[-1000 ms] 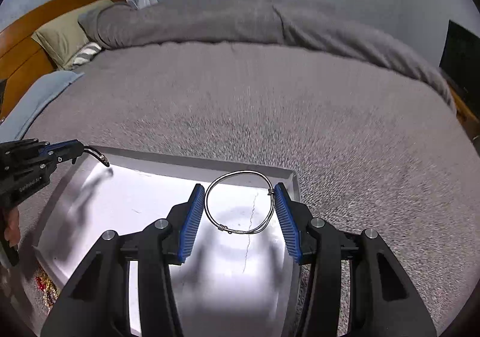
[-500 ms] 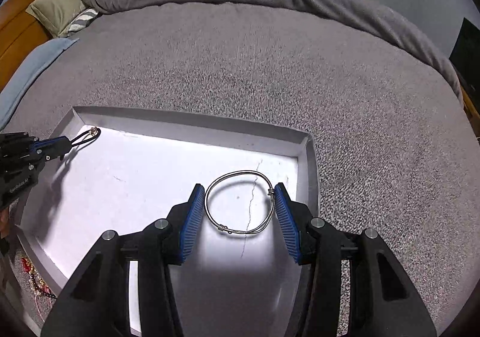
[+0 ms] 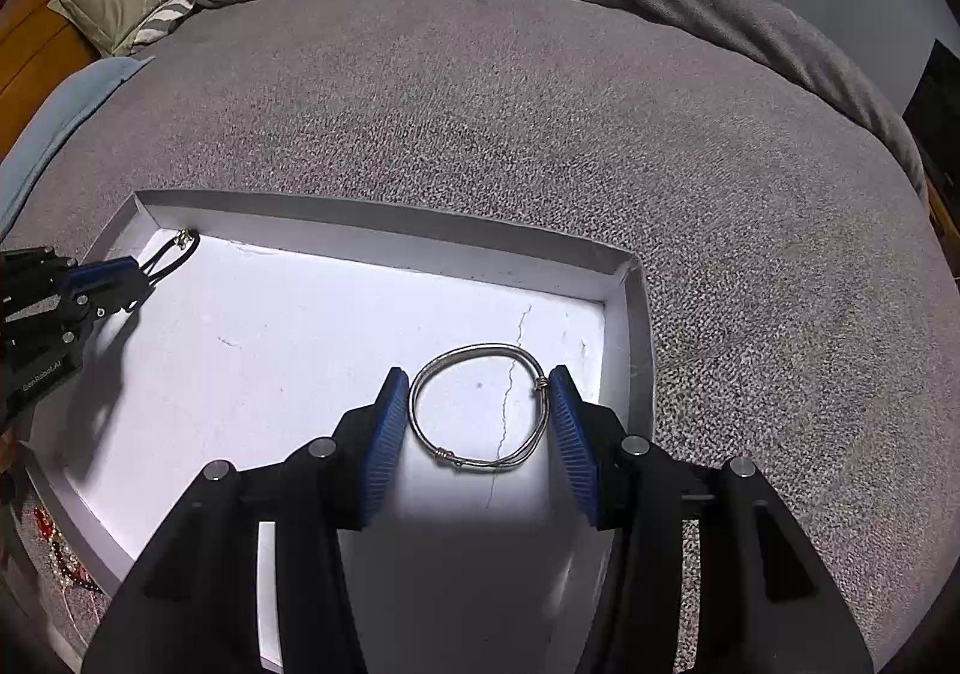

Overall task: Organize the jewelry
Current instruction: 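Carry the silver bangle and black hair tie into the grey box and open both tools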

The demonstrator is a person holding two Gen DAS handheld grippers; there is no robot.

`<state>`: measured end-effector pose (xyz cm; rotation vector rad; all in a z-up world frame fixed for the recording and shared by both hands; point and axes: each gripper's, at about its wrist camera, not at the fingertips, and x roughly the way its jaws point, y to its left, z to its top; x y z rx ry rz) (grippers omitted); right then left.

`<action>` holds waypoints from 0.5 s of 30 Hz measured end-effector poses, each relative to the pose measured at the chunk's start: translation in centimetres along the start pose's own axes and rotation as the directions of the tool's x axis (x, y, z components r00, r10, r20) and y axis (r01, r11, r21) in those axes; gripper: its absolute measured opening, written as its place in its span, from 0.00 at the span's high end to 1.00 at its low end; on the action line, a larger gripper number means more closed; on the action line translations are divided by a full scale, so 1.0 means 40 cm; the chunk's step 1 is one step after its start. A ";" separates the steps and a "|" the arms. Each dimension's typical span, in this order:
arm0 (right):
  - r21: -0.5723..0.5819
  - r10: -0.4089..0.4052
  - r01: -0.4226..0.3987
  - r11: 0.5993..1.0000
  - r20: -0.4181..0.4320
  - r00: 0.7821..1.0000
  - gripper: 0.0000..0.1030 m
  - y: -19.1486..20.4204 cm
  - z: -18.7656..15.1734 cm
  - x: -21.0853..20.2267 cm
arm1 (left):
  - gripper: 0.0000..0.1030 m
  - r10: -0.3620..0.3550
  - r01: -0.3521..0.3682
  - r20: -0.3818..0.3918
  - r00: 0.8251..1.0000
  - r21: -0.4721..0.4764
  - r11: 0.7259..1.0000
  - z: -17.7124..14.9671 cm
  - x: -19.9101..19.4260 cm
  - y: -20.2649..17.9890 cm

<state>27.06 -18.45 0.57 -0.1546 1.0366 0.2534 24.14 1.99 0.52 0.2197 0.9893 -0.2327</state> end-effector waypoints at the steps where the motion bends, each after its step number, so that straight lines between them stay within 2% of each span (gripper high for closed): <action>1: -0.002 -0.002 0.002 1.000 -0.001 1.000 0.53 0.001 0.000 0.001 | 0.75 0.000 0.000 0.006 1.000 0.001 1.000 -0.002 -0.003 -0.002; 2: -0.003 -0.003 0.003 1.000 0.000 1.000 0.53 0.000 -0.001 0.001 | 0.71 0.000 0.000 0.014 1.000 0.004 1.000 -0.003 -0.007 -0.004; 6: -0.001 -0.005 0.005 1.000 -0.001 1.000 0.53 -0.001 -0.002 0.003 | 0.70 -0.001 0.001 0.019 1.000 0.007 1.000 -0.004 -0.010 -0.006; 8: 0.002 0.000 0.000 1.000 0.000 1.000 0.53 -0.001 0.000 0.003 | 0.66 0.001 -0.001 0.024 1.000 0.000 1.000 -0.005 -0.013 -0.004; 15: -0.004 0.006 -0.006 1.000 0.009 1.000 0.43 0.006 0.002 -0.005 | 0.62 -0.012 0.012 0.023 1.000 0.002 1.000 -0.011 -0.012 -0.006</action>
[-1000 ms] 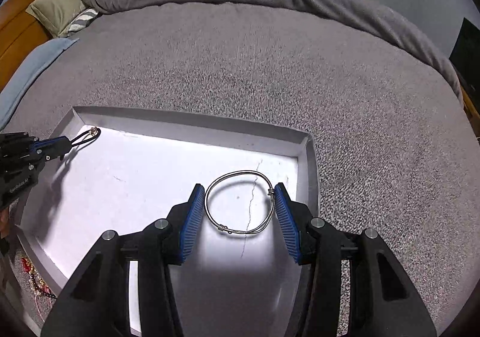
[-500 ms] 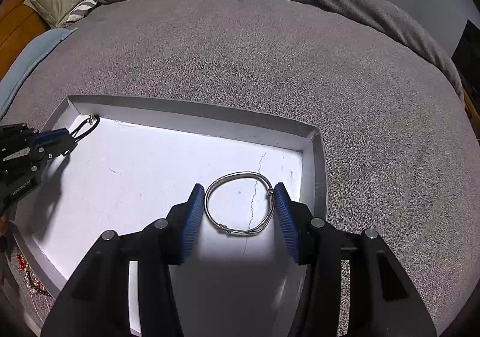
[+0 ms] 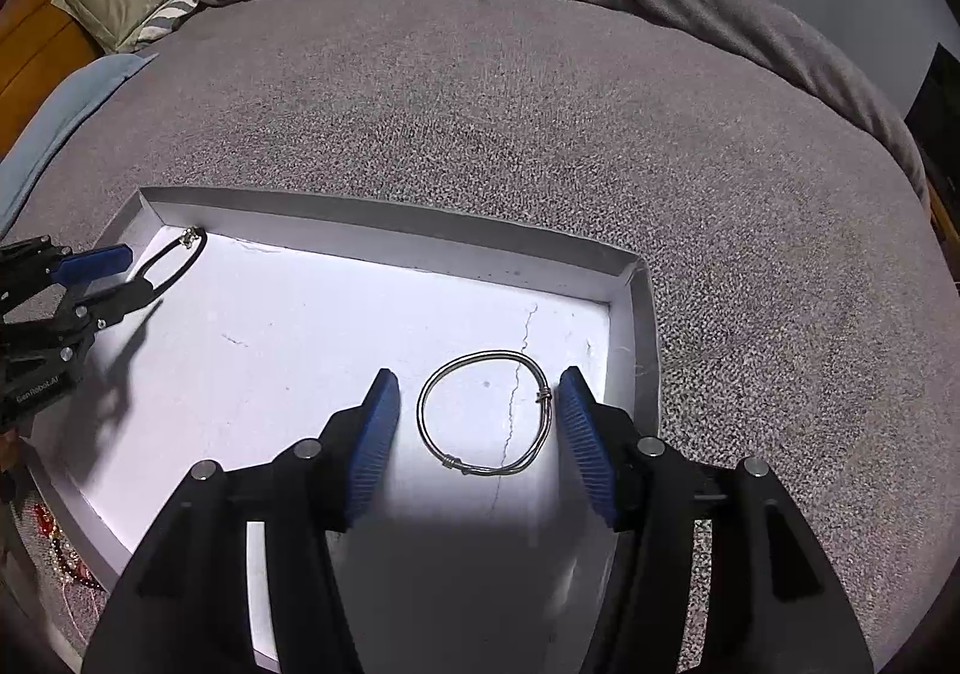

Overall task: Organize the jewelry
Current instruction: 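Carry the silver bangle and black hair tie into the grey box and open both tools, then lift both open tools out of the box back over the jewelry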

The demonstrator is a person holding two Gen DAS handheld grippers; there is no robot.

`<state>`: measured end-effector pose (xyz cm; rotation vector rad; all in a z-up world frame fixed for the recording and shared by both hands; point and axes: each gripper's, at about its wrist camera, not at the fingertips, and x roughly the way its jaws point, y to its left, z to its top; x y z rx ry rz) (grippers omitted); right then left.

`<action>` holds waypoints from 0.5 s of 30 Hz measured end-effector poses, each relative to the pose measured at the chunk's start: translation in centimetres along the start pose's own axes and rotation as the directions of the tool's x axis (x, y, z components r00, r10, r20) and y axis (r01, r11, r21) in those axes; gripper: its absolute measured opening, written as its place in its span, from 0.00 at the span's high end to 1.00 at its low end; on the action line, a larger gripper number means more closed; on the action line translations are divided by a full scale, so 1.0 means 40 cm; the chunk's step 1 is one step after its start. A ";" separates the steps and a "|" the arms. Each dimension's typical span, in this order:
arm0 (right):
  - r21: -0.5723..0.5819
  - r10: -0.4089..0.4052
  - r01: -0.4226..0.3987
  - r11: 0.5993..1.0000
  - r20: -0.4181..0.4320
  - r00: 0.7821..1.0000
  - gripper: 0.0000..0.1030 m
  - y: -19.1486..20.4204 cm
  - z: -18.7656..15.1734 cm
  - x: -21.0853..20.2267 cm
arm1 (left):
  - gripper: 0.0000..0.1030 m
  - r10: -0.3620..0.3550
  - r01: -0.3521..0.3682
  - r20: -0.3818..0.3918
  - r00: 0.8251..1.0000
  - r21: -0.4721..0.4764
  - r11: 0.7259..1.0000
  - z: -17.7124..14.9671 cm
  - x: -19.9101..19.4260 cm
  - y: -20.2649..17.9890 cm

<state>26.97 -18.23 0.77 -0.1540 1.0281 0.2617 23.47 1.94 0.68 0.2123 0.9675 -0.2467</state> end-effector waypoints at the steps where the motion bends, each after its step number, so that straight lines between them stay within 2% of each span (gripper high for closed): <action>1: 0.007 0.005 -0.005 1.000 0.010 1.000 0.40 -0.002 0.000 -0.006 | 0.62 -0.004 0.004 0.002 1.000 -0.001 1.000 0.000 0.000 0.002; 4: 0.032 0.041 -0.043 0.999 0.057 0.998 0.34 -0.013 -0.001 -0.035 | 0.55 -0.032 0.033 0.020 0.999 -0.020 0.999 -0.005 -0.016 0.006; 6: 0.051 0.062 -0.067 0.996 0.095 0.994 0.29 -0.020 -0.005 -0.065 | 0.40 -0.038 0.039 0.041 0.998 -0.025 0.999 -0.010 -0.033 0.003; 8: 0.073 0.079 -0.090 0.993 0.140 0.987 0.24 -0.029 -0.014 -0.102 | 0.33 -0.032 0.033 0.085 0.996 -0.018 0.999 -0.019 -0.064 -0.005; 10: 0.096 0.084 -0.104 0.990 0.192 0.978 0.12 -0.040 -0.028 -0.146 | 0.26 -0.036 0.038 0.110 0.993 -0.017 0.999 -0.028 -0.091 -0.012; 12: 0.115 0.086 -0.115 0.987 0.234 0.969 0.05 -0.048 -0.043 -0.181 | 0.23 -0.030 0.033 0.143 0.989 -0.016 0.999 -0.040 -0.123 -0.019; 13: 0.127 0.087 -0.124 0.984 0.263 0.961 0.05 -0.054 -0.055 -0.206 | 0.21 -0.027 0.030 0.154 0.988 -0.018 0.999 -0.044 -0.136 -0.020; 15: 0.144 0.093 -0.141 0.980 0.296 0.951 0.05 -0.059 -0.075 -0.238 | 0.11 -0.019 0.025 0.182 0.983 -0.028 0.999 -0.057 -0.161 -0.024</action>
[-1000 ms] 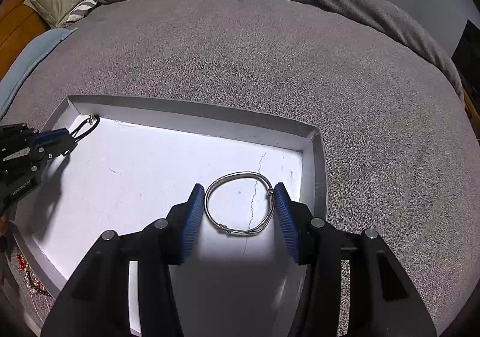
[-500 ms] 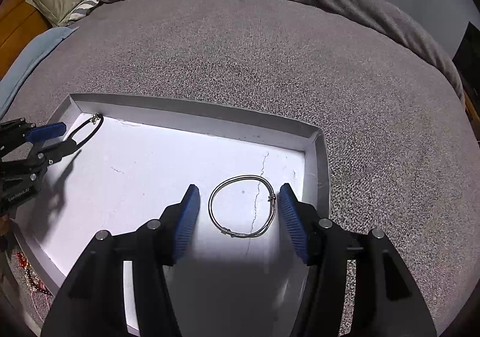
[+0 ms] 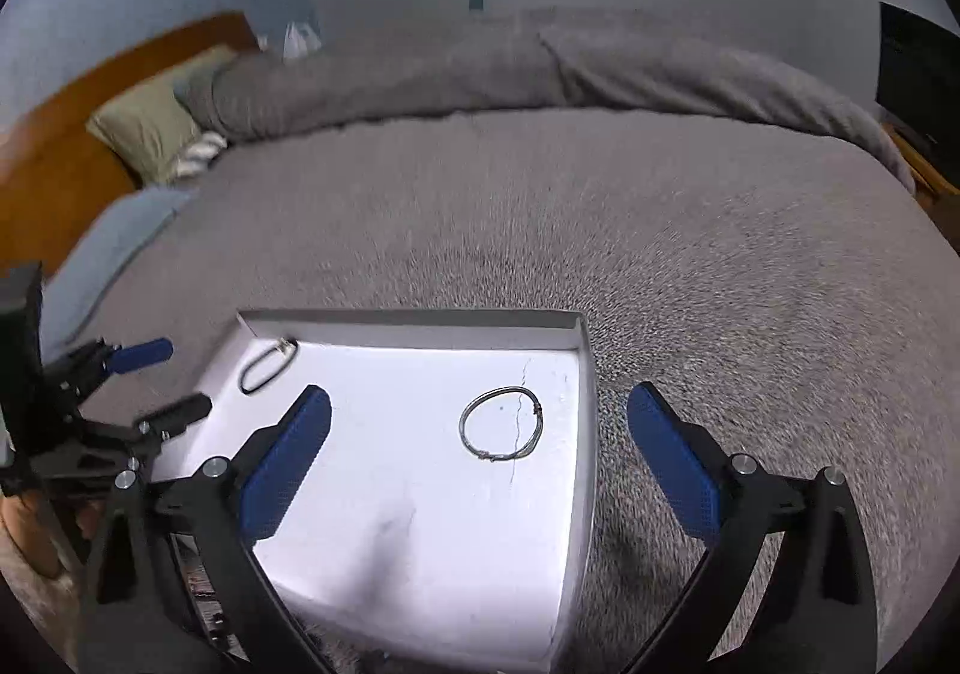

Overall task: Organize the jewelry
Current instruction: 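Lift both open tools out of the box back over the jewelry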

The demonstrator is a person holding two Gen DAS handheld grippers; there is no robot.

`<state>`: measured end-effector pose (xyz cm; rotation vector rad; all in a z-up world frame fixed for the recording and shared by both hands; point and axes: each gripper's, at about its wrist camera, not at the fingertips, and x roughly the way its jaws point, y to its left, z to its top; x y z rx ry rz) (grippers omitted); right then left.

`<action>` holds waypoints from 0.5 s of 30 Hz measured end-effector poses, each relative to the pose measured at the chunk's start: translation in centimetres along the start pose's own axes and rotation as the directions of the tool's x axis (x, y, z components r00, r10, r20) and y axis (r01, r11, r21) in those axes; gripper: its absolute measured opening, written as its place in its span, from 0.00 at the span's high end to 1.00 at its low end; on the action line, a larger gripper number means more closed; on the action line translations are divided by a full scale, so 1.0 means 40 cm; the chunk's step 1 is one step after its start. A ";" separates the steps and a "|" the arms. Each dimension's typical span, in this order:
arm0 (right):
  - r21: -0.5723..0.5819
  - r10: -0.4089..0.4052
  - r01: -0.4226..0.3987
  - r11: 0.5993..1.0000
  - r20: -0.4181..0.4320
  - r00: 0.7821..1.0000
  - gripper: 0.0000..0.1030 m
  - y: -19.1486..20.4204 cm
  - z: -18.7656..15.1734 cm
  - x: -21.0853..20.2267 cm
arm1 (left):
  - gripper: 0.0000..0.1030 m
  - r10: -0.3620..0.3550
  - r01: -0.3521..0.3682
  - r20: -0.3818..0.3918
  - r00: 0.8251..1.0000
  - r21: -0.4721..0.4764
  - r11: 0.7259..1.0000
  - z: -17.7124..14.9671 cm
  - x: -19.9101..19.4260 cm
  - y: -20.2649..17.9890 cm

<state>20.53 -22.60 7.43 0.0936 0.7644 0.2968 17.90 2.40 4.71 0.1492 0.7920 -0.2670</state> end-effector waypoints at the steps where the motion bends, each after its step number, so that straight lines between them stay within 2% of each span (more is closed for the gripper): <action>1: 0.007 0.000 0.000 1.000 0.010 1.000 0.05 -0.001 -0.004 -0.013 | 0.11 -0.001 0.001 0.018 1.000 -0.011 1.000 -0.005 -0.017 0.000; 7: 0.027 -0.033 0.031 0.999 0.105 0.994 0.05 0.017 -0.056 -0.109 | 0.10 0.012 -0.009 0.062 0.998 -0.046 0.999 -0.044 -0.089 -0.013; 10: 0.038 -0.040 0.035 0.999 0.146 0.988 0.05 0.027 -0.098 -0.149 | 0.09 -0.015 0.020 0.080 0.997 -0.062 0.998 -0.073 -0.120 -0.021; 15: 0.007 -0.070 0.070 0.998 0.199 0.978 0.05 0.055 -0.167 -0.183 | 0.09 -0.009 0.015 0.104 0.994 -0.063 0.998 -0.120 -0.163 -0.039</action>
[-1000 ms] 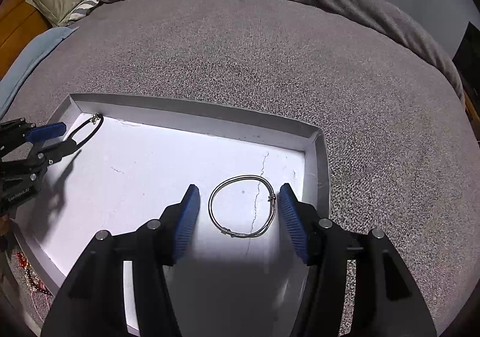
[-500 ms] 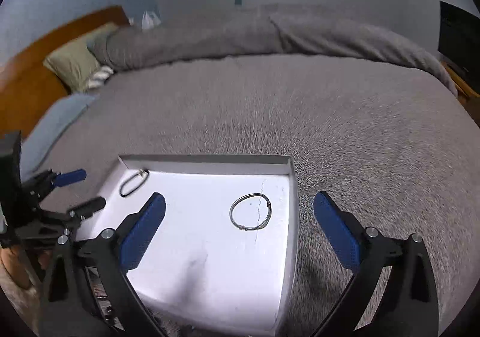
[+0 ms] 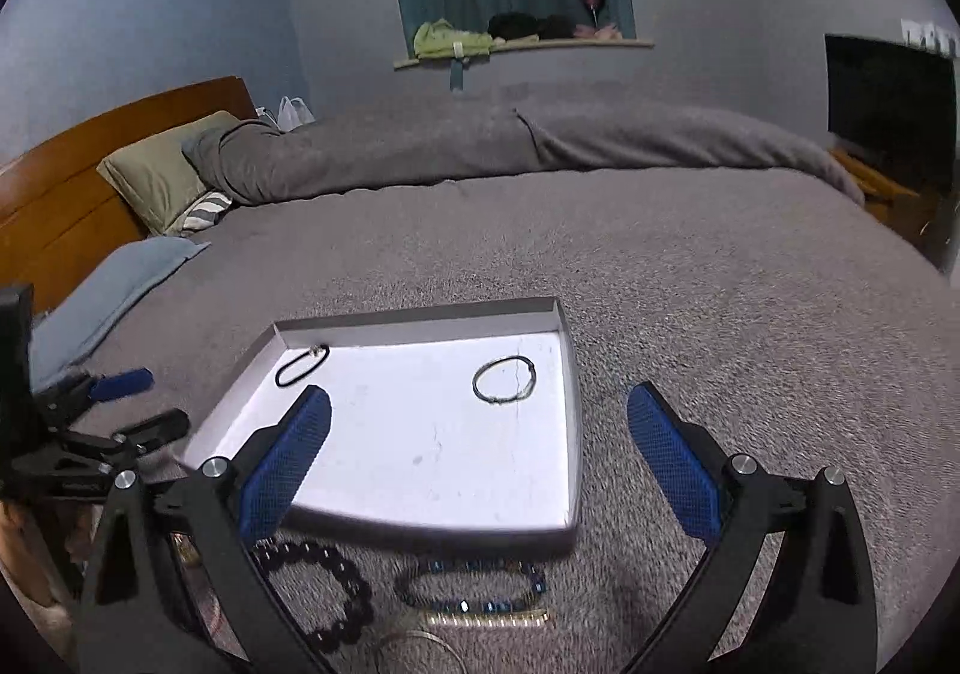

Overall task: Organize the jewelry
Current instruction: 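Lift both open tools out of the box back over the jewelry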

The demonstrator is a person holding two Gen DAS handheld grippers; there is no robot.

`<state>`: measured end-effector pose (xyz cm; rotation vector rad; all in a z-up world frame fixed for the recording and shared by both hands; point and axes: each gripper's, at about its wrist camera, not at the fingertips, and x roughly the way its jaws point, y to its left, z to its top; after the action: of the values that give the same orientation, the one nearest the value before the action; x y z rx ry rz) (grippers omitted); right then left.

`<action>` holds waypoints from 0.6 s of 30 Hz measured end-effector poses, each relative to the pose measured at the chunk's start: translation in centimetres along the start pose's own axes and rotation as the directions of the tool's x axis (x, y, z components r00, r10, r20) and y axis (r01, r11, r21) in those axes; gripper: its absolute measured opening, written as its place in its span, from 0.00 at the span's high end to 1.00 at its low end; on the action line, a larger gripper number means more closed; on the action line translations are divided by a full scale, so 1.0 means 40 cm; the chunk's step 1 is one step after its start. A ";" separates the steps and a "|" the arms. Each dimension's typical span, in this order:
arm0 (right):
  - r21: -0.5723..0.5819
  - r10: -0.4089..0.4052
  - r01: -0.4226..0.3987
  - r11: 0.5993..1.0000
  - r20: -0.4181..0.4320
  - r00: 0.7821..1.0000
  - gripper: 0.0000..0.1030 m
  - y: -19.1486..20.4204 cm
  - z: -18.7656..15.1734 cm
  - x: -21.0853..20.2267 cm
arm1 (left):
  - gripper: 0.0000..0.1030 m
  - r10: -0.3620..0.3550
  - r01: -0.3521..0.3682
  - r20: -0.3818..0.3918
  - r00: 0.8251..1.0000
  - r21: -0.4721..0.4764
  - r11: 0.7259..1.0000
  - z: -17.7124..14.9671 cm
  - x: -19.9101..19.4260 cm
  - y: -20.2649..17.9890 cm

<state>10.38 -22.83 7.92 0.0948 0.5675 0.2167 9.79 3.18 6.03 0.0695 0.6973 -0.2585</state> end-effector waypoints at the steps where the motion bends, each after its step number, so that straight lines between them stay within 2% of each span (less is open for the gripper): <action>1: -0.007 -0.005 0.005 1.000 0.002 1.000 0.05 0.001 -0.007 -0.003 | 0.09 0.010 -0.010 0.008 1.000 0.006 1.000 -0.006 -0.007 -0.005; 5: -0.018 -0.001 0.001 1.000 0.005 1.000 0.05 0.007 -0.031 -0.024 | 0.08 0.003 -0.003 0.012 1.000 -0.003 1.000 -0.043 -0.037 -0.024; 12: -0.011 -0.047 0.047 0.999 0.041 0.998 0.05 -0.001 -0.094 -0.069 | 0.08 -0.006 0.006 0.022 1.000 -0.008 1.000 -0.095 -0.071 -0.043; 18: -0.026 -0.102 0.104 0.994 0.053 0.993 0.05 -0.006 -0.157 -0.075 | 0.08 0.044 -0.047 0.070 0.997 0.041 0.998 -0.135 -0.090 -0.075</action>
<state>4.57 -23.59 4.16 0.0426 0.5167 0.1219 2.98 1.84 4.30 0.1164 0.6213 -0.2307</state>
